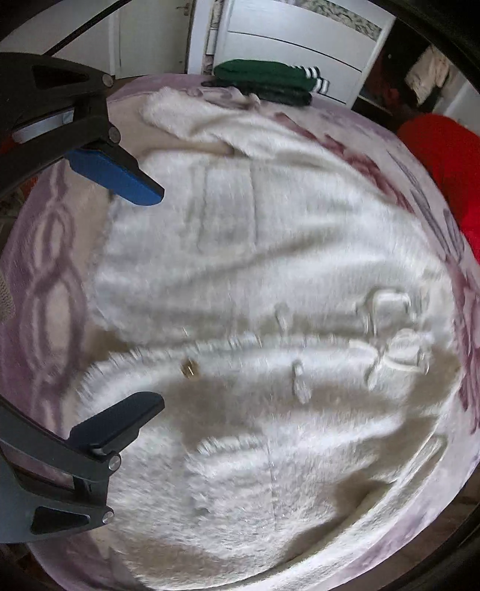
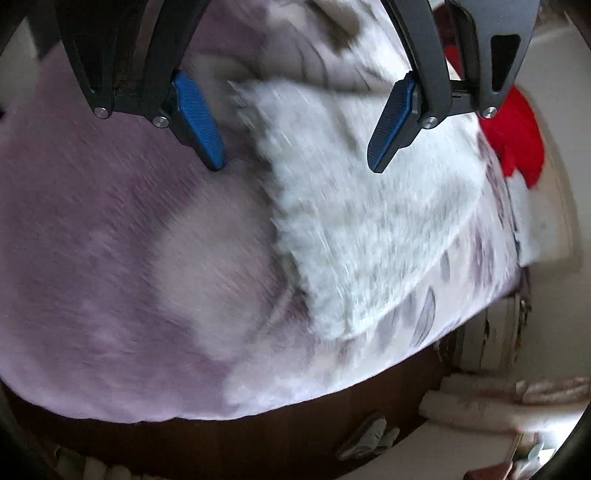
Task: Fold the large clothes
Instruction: 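Grasp the cardigan sleeve cuff with the right gripper and lift it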
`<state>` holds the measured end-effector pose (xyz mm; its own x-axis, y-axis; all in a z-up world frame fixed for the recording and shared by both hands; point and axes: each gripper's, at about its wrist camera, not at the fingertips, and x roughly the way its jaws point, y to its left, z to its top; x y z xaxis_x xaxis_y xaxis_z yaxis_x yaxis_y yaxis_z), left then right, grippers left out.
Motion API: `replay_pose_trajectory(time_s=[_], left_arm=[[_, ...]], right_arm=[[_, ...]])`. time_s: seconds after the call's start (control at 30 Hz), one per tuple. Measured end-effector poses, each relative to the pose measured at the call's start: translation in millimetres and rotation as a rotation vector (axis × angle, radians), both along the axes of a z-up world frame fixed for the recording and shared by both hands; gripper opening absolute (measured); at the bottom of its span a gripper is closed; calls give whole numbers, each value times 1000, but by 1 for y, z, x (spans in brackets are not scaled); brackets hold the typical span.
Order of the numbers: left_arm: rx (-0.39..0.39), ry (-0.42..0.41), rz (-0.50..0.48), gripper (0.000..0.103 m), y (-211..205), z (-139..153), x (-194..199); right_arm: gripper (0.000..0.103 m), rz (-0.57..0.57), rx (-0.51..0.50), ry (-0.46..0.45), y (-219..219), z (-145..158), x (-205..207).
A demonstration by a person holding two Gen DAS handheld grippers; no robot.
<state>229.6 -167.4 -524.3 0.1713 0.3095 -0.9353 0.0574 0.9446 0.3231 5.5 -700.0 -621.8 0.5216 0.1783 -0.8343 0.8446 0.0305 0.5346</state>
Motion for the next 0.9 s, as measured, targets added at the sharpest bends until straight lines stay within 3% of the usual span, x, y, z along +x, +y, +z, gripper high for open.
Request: replay_pose_trajectory(time_s=[0.03,0.1,0.13,0.27,0.33,0.43,0.47,0.57,0.6,0.73,0.83,0.87,0.9], left_arm=[[0,-3,-10,103,-9,-1,4],[-9,-9,-34,103,-27,-1,13],[-16,-8,-43,103,-35,-1,18],[-49,-28,-80,103,-66,6,35],[-63,-36,-91,103,-78,6,42],[-86,-22,-89,103,-89,-2,50],[-89,-14,-88,103,-90,-6,53],[-86,-8,-90,103,-91,-20,58],[-85,-3,-87,103,-89,-24,62],[-78,15,-85,103,-89,-47,70],[-78,28,-92,103,-88,-62,73],[-87,29,-88,103,-87,-61,73],[-105,29,-78,103,-83,-58,73]], right_arm=[[77,-18,-24,-47,0,1,2],[22,32,-32,-71,3,2,16],[16,46,-39,-89,4,6,20],[12,29,-193,-145,-19,49,19],[12,61,-238,-149,-32,56,24],[14,135,-161,-102,-37,30,45],[19,167,-97,-66,-36,9,49],[57,174,38,-67,-30,-11,52],[61,154,72,-74,-26,-23,52],[63,38,119,-104,-13,-44,58],[57,-38,88,-122,-4,-41,56],[28,-38,68,-129,-5,-36,50],[17,-18,41,-122,-2,-28,55]])
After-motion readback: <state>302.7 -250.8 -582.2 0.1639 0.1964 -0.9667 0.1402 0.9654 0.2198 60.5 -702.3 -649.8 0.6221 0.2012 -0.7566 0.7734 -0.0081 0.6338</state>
